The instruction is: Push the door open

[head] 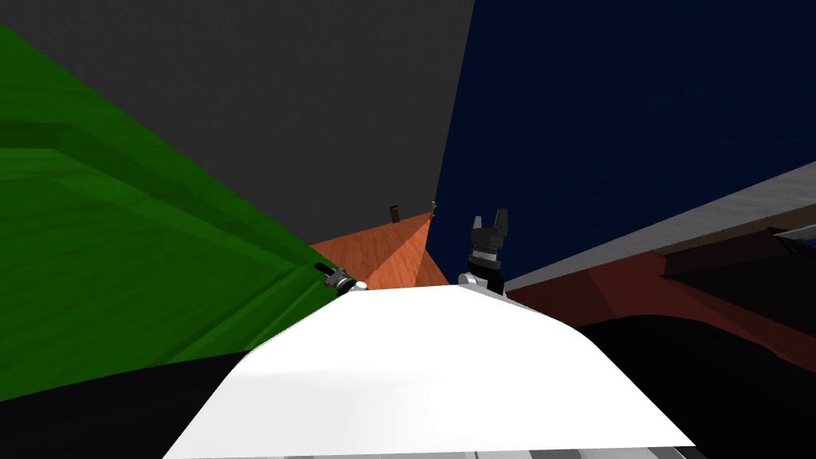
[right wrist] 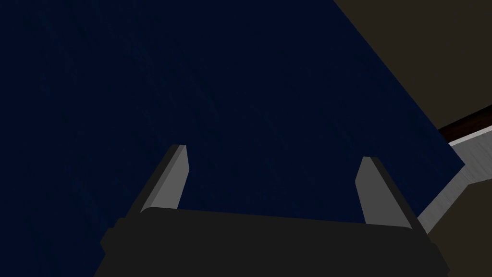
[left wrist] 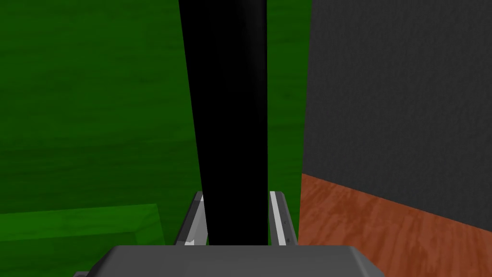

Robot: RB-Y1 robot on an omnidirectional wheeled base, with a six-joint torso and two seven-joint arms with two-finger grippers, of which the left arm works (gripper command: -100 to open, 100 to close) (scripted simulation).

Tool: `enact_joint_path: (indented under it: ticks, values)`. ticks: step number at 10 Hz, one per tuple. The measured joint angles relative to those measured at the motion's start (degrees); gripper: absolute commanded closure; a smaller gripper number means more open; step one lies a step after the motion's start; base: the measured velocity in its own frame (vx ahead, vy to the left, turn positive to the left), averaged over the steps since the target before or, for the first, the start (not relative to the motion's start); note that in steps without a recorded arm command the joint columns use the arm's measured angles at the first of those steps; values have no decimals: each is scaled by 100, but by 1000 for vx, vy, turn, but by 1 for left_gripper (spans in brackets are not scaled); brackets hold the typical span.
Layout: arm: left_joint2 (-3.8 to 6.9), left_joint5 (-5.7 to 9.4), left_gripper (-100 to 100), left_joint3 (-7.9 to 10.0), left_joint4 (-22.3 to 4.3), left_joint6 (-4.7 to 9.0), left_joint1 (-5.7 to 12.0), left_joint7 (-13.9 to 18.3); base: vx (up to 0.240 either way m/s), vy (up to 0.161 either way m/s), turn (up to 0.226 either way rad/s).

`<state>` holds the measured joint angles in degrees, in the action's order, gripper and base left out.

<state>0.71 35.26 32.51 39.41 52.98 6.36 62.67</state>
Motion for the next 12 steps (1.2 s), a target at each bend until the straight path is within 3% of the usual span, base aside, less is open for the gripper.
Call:
enact_joint_path:
  ticks: [1,3,4,6,7,9,12]
  values:
    - [72,72,100,66,-124,87,47,21,59,39,10]
    - [10,149,100,141,221,-46,-82,-105,68,49,-85]
    - [11,236,100,206,218,-20,-136,-122,103,95,-110]
    - [121,359,100,308,-43,141,-64,-80,62,55,-10]
    - [-17,383,100,335,396,-26,-262,-202,81,50,-87]
    - [75,494,100,423,246,70,-256,-155,52,43,-23]
    - [11,626,100,542,504,-12,-367,-283,71,64,-82]
